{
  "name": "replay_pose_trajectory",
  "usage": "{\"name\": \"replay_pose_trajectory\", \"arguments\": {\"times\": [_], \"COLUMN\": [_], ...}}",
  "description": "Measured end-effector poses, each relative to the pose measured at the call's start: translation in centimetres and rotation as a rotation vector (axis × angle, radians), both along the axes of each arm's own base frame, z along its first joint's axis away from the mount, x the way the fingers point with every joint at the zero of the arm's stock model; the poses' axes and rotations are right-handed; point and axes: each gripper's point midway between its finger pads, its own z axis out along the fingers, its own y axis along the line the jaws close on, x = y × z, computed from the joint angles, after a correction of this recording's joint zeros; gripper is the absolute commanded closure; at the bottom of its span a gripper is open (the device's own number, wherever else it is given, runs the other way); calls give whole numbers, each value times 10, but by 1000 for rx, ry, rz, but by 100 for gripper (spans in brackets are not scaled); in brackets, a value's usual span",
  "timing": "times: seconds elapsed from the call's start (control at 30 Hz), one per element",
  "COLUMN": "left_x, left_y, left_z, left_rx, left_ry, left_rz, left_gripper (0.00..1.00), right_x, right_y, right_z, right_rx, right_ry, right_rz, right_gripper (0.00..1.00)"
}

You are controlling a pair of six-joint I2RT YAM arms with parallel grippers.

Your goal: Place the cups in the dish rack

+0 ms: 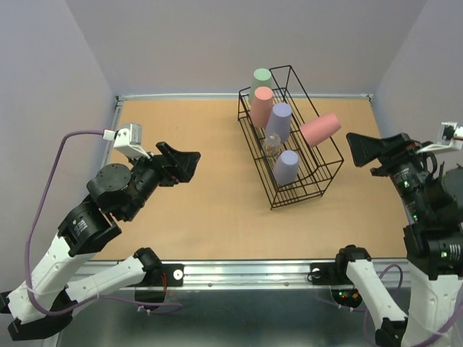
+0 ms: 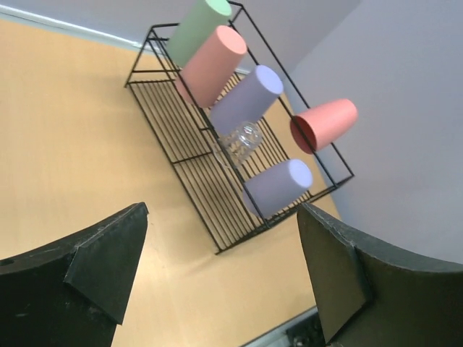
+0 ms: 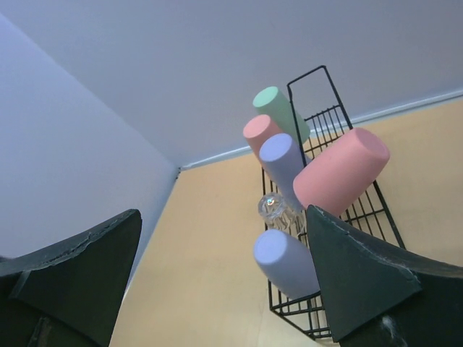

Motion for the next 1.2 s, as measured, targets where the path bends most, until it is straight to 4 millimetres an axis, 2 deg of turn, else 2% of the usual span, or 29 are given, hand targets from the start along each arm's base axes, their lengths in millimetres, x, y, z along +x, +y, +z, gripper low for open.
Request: {"name": "replay_pose_trajectory", "arguments": {"times": [0.2, 0.3, 0.43, 0.6, 0.7, 0.8, 1.0, 1.2], "left_x": [16, 24, 30, 33, 32, 32, 38, 62], "left_y": [19, 41, 65, 96, 111, 121, 122, 120], "left_z": [-1, -15, -45, -92, -110, -116, -134, -172], "left_rx": [48, 63, 101, 180, 218, 245, 303, 425], "left_ry": [-42, -59, -58, -94, -123, -146, -167, -134], "left_rz": [130, 258, 390, 535, 603, 648, 653, 639], "left_gripper": [2, 2, 1, 1, 1, 1, 1, 1], "right_x": [-46, -68, -87, -93, -96, -103, -116, -120], "right_y": [7, 8, 7, 7, 10, 15, 24, 25], "right_z": [-10, -18, -27, -43, -52, -60, -80, -101], "right_rx": [17, 20, 14, 1, 0, -1, -14, -39], "right_ry": [-62, -77, -74, -22, 11, 34, 95, 176], "right_rz": [41, 50, 47, 49, 64, 96, 159, 174], "right_gripper": [0, 0, 0, 0, 0, 0, 0, 0]}}
